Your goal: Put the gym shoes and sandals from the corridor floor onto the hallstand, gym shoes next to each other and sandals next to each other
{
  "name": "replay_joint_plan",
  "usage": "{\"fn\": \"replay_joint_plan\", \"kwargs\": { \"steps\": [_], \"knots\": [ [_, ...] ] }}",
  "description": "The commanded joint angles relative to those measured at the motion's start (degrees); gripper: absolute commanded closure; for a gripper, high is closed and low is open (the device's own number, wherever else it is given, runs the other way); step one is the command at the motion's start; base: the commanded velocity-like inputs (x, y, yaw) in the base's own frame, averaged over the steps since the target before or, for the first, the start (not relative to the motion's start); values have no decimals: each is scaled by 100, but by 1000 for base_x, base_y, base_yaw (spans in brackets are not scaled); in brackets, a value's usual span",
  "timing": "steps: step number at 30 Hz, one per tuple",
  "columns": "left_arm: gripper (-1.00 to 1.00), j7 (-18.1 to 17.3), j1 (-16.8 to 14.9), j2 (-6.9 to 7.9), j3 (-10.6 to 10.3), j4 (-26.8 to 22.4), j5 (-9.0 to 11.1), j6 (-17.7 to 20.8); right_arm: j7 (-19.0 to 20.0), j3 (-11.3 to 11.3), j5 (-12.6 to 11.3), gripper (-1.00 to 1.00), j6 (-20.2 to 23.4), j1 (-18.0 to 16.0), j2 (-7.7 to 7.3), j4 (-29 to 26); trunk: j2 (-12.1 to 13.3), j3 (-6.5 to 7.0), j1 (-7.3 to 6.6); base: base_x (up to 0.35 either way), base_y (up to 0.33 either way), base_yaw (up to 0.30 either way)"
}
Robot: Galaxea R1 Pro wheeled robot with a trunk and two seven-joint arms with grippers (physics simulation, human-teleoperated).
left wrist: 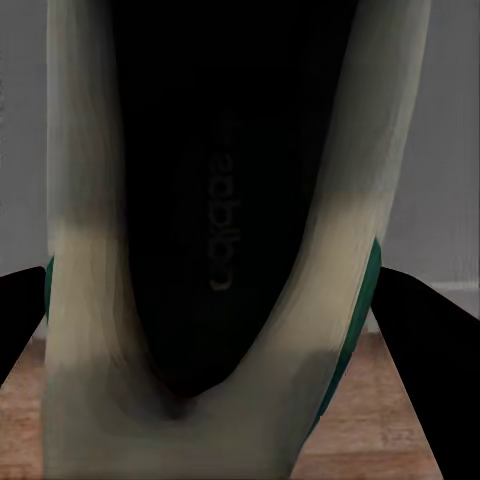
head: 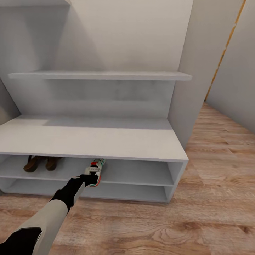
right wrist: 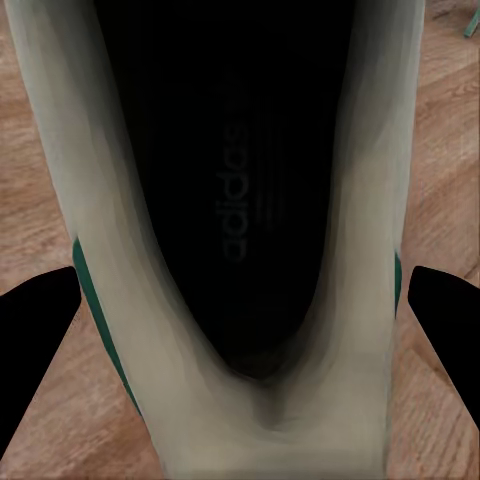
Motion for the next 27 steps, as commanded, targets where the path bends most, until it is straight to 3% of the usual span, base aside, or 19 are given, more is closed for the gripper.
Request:
{"fn": "replay_joint_plan", "kwargs": {
  "steps": [1,17,27],
  "knots": [
    [100,-38,-1,0,24,-11,-41,30,32,-19,-1,100,-18,-5,2,4,-2,-5,0,93,0,0],
    [100,-26,5,8,31,-11,-41,20,32,-19,-1,100,-22,-5,3,6,-2,-5,0,106,0,0],
    [100,-33,6,-14,25,-11,-41,12,32,-15,3,100,-23,-5,3,3,-2,-5,0,15,0,0]
  ]
}}
